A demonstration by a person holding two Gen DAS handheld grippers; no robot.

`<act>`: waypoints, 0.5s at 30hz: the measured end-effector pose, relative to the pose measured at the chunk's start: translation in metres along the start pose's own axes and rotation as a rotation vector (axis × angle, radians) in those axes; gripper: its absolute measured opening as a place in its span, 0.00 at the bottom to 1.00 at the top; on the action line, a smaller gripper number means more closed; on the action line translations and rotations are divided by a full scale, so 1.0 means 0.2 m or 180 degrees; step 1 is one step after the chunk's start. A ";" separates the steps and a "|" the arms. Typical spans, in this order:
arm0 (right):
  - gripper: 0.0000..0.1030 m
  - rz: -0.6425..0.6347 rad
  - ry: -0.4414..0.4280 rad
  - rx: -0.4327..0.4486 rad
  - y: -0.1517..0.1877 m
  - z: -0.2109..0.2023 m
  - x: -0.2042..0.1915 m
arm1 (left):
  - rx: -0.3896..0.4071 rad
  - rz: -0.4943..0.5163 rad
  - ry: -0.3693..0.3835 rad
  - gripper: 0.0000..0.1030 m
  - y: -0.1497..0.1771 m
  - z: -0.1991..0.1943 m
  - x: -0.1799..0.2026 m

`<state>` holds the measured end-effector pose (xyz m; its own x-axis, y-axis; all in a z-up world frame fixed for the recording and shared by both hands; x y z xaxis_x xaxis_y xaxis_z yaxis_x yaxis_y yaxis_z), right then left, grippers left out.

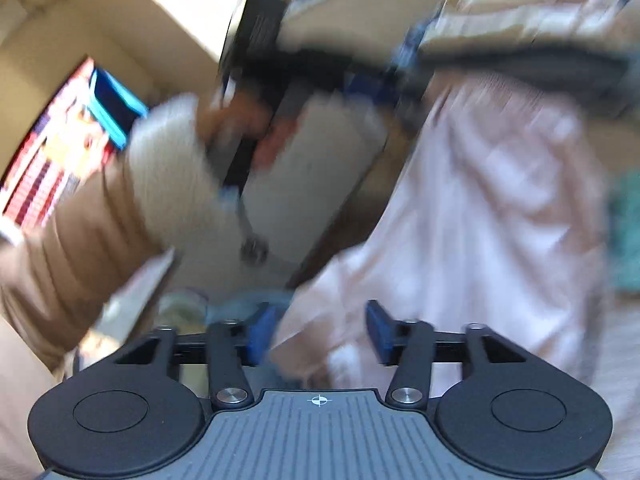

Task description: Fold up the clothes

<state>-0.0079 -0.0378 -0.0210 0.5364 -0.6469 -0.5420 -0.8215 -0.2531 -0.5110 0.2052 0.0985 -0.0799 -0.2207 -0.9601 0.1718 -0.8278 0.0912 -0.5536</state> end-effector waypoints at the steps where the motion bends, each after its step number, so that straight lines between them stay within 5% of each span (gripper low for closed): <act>1: 0.65 0.0002 0.0089 0.0154 -0.06 -0.07 0.04 | 0.0027 -0.0009 0.0033 0.64 0.00 -0.02 0.01; 7: 0.65 0.0274 0.0670 0.0661 -0.36 -0.26 0.51 | 0.0044 -0.0053 0.0192 0.65 -0.03 0.04 0.11; 15: 0.65 0.0555 0.0662 0.0495 -0.50 -0.01 0.90 | 0.0031 -0.0329 0.0633 0.61 -0.02 0.16 0.16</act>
Point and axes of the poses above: each gripper's, at about its wrist camera, not at the fingertips, and z roughly the way its jaws point, x to its right, y to its underside, the point moved 10 cm from there along z, roughly the way its jaws point, and after that the axes turned 1 degree about -x, right-handed, at the moved point
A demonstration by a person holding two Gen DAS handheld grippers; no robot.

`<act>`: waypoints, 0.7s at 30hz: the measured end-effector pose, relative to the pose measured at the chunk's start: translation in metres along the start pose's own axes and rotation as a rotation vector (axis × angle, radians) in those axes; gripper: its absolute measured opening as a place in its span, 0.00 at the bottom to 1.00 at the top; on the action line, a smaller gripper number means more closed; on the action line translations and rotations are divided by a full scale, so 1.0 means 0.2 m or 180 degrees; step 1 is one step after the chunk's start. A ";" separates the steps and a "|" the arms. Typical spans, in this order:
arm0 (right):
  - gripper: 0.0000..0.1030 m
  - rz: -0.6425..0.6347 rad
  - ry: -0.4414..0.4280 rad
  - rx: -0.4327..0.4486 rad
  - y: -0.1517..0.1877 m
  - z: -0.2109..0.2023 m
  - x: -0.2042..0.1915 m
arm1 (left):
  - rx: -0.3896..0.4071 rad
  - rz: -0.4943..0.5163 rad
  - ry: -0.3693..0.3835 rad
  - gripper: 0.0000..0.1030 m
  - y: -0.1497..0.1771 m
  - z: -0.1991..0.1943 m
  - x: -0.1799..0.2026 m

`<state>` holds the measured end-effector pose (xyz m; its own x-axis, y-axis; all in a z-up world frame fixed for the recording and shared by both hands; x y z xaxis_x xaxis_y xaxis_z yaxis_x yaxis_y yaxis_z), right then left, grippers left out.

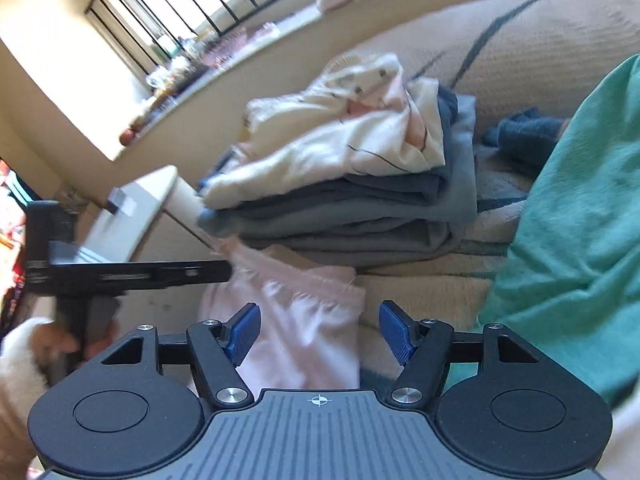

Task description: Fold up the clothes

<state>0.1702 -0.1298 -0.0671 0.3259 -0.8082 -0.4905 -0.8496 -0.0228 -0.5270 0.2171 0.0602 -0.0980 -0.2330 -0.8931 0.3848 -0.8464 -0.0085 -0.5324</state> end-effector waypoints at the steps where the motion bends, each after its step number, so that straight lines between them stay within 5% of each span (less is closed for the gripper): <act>1: 0.63 0.0015 -0.0025 -0.0034 0.00 0.04 0.01 | 0.0014 -0.0011 0.0075 0.61 0.00 0.01 0.01; 5: 0.52 0.0195 -0.0154 -0.0143 -0.01 0.16 0.05 | -0.0048 -0.0034 0.0169 0.61 0.00 0.07 0.00; 7: 0.08 0.0308 -0.0147 -0.0153 0.00 0.20 0.06 | -0.0074 -0.0051 0.0192 0.61 0.01 0.08 0.01; 11: 0.08 0.0040 0.0096 0.0066 0.01 0.15 0.00 | -0.0107 -0.0168 0.0308 0.62 0.03 0.05 0.04; 17: 0.08 -0.0143 0.0192 0.0612 -0.08 -0.32 -0.04 | 0.0035 0.0083 0.0483 0.69 -0.03 -0.02 0.27; 21: 0.08 -0.0310 0.0562 0.0670 -0.14 -0.57 0.05 | 0.0130 0.0221 0.0530 0.74 -0.08 0.05 0.47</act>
Point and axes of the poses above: each gripper's, at about its wrist camera, not at the fingertips, and z roughly the way its jaws point, x to its right, y to its underside, the point moved 10 cm from there along z, roughly the way its jaws point, and after that the axes turned 1 degree about -x, right-handed, at the moved point
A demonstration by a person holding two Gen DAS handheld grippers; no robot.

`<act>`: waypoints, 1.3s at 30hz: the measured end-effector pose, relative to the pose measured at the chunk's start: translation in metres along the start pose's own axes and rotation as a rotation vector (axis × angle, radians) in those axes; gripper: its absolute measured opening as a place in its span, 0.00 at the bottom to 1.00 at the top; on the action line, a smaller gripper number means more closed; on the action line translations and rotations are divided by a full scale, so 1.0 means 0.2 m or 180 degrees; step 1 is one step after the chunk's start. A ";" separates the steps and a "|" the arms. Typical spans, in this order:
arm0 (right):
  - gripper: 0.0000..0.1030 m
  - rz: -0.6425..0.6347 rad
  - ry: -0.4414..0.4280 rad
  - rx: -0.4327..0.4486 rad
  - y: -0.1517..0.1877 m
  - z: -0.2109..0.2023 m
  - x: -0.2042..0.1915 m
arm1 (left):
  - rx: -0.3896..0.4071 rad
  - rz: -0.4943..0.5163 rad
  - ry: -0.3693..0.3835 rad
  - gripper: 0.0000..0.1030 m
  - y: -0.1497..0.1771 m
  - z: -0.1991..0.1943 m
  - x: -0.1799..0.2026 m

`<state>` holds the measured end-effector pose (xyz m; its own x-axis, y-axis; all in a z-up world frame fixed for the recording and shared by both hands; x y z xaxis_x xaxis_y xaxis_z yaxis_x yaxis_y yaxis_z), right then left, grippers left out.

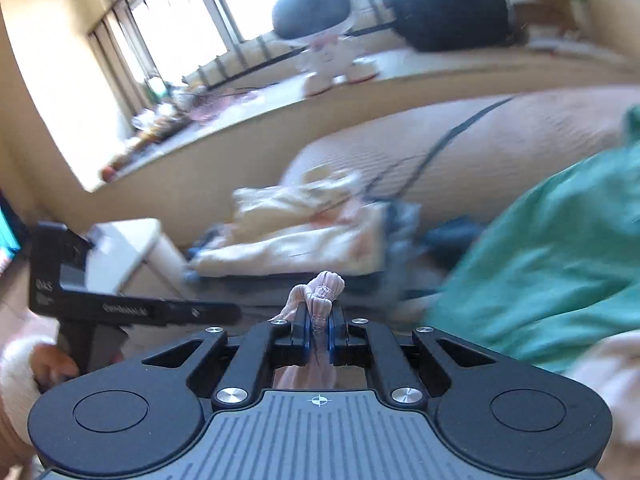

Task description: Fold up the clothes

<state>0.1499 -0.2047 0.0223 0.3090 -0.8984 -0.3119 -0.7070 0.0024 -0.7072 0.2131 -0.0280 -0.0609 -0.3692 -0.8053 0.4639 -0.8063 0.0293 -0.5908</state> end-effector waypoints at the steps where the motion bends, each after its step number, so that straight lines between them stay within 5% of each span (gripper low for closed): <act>1: 0.08 -0.0006 0.0112 0.0018 -0.01 -0.02 0.06 | -0.0015 0.0029 -0.0012 0.74 0.00 0.04 0.03; 4: 0.08 0.0219 0.0437 -0.0036 0.02 -0.04 0.30 | -0.0148 0.0044 -0.0041 0.74 0.04 0.17 0.11; 9: 0.09 0.0689 0.0699 -0.0435 0.30 0.09 0.61 | -0.0419 0.0239 -0.0165 0.74 0.20 0.20 0.08; 15: 0.11 0.1024 0.0600 -0.0439 0.35 0.17 0.69 | -0.0467 0.0164 -0.0334 0.75 0.27 0.01 -0.06; 21: 0.17 0.0271 0.0756 -0.0285 0.27 -0.06 0.45 | -0.0515 0.0386 -0.0415 0.79 0.41 -0.28 -0.09; 24: 0.20 -0.0284 0.0542 -0.0158 0.30 -0.26 0.21 | -0.0590 0.0534 -0.0319 0.82 0.51 -0.41 -0.08; 29: 0.30 -0.0843 -0.0101 -0.0498 0.61 -0.46 -0.21 | -0.0768 0.0962 -0.0535 0.98 0.71 -0.51 -0.07; 31: 0.46 -0.1165 -0.0155 -0.0797 0.82 -0.47 -0.33 | -0.0898 0.1054 -0.0476 0.98 0.82 -0.51 -0.06; 35: 0.46 -0.1133 -0.0229 -0.1047 1.07 -0.43 -0.41 | -0.0973 0.1217 -0.0529 0.98 0.95 -0.48 -0.08; 39: 0.47 -0.1159 -0.0274 -0.0998 1.12 -0.37 -0.48 | -0.0908 0.1516 -0.0589 0.98 1.00 -0.47 -0.08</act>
Point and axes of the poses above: each gripper's, at about its wrist camera, not at the fingertips, and z roughly the way its jaws point, x to its right, y to its underside, the point moved 10 cm from there along z, roughly the way its jaws point, and after that the axes turned 1 degree about -x, right-handed, at the moved point
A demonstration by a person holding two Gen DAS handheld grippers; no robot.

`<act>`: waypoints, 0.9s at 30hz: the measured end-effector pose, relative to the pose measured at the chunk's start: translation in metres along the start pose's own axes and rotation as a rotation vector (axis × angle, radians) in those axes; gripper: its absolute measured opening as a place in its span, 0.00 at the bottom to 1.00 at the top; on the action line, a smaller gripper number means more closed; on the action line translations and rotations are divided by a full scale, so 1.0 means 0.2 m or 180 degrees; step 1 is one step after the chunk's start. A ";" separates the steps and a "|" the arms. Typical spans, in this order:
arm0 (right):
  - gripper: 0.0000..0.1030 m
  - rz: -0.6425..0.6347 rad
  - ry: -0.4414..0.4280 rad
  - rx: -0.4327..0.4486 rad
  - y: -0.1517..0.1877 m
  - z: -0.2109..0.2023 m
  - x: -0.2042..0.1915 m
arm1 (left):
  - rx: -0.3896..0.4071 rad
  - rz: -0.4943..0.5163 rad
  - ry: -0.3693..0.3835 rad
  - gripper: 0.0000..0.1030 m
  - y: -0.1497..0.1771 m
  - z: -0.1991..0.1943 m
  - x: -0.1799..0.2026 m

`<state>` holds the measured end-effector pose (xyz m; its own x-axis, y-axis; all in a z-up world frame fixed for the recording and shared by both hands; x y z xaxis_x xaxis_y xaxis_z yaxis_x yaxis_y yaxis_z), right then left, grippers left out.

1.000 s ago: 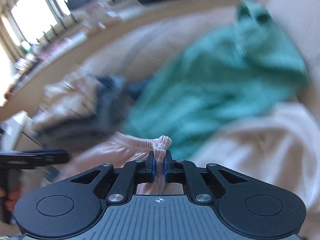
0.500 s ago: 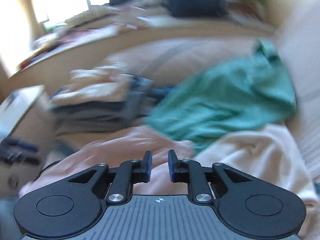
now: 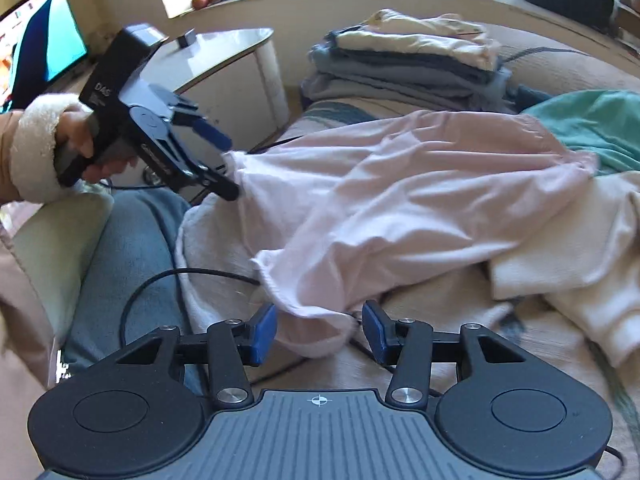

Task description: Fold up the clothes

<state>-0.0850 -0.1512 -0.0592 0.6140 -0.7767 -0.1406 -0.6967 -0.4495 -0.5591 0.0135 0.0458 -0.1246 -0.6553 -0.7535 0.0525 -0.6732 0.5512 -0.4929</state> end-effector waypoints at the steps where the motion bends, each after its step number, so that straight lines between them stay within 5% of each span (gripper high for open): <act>1: 0.50 -0.0120 0.0043 -0.0031 0.00 0.04 -0.03 | 0.0047 0.0091 0.0002 0.98 0.00 0.00 0.02; 5: 0.52 -0.0391 0.0378 -0.0181 0.01 0.20 -0.05 | 0.0198 0.0486 -0.0119 0.98 -0.01 0.00 0.10; 9: 0.49 0.0041 0.0301 -0.0148 -0.01 0.27 0.00 | 0.0238 0.0639 -0.0208 0.95 -0.04 0.05 0.14; 10: 0.32 0.0136 0.0303 -0.0189 -0.01 0.27 0.02 | 0.0174 0.0620 -0.0219 0.86 -0.04 0.08 0.14; 12: 0.07 0.0323 0.0299 -0.0264 -0.02 0.27 0.05 | 0.0090 0.0371 -0.0083 0.43 -0.05 0.10 0.11; 13: 0.07 0.0403 0.0250 -0.0265 -0.02 0.24 0.05 | 0.0105 0.0216 0.0018 0.17 -0.07 0.08 0.10; 14: 0.07 0.0476 0.0189 -0.0258 -0.02 0.21 0.06 | 0.0128 0.0151 0.0061 0.11 -0.08 0.05 0.09; 18: 0.06 0.0819 -0.0351 -0.0216 -0.06 0.03 0.00 | 0.0000 0.0302 0.0104 0.11 -0.09 -0.03 0.10; 22: 0.04 0.1129 -0.0788 -0.0398 -0.06 0.01 -0.03 | -0.0201 0.0441 -0.0146 0.11 -0.13 -0.05 0.04; 25: 0.04 0.1154 -0.0672 -0.0514 -0.02 0.05 0.00 | -0.0088 0.0464 -0.0112 0.13 -0.20 -0.13 0.04; 27: 0.04 0.1118 -0.0508 -0.0580 0.02 0.08 0.02 | -0.0176 0.0711 -0.0410 0.26 -0.19 -0.09 0.03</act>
<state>-0.0795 -0.1485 -0.0738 0.3673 -0.8250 -0.4295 -0.9192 -0.2514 -0.3032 0.0287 0.0266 -0.0905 -0.7431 -0.6485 -0.1651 -0.5368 0.7249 -0.4316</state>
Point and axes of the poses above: each gripper's, at about its wrist camera, not at the fingertips, and z roughly the way its jaws point, x to its right, y to its underside, the point moved 10 cm from there along z, roughly the way its jaws point, and after that the axes turned 1 degree about -x, right-handed, at the moved point
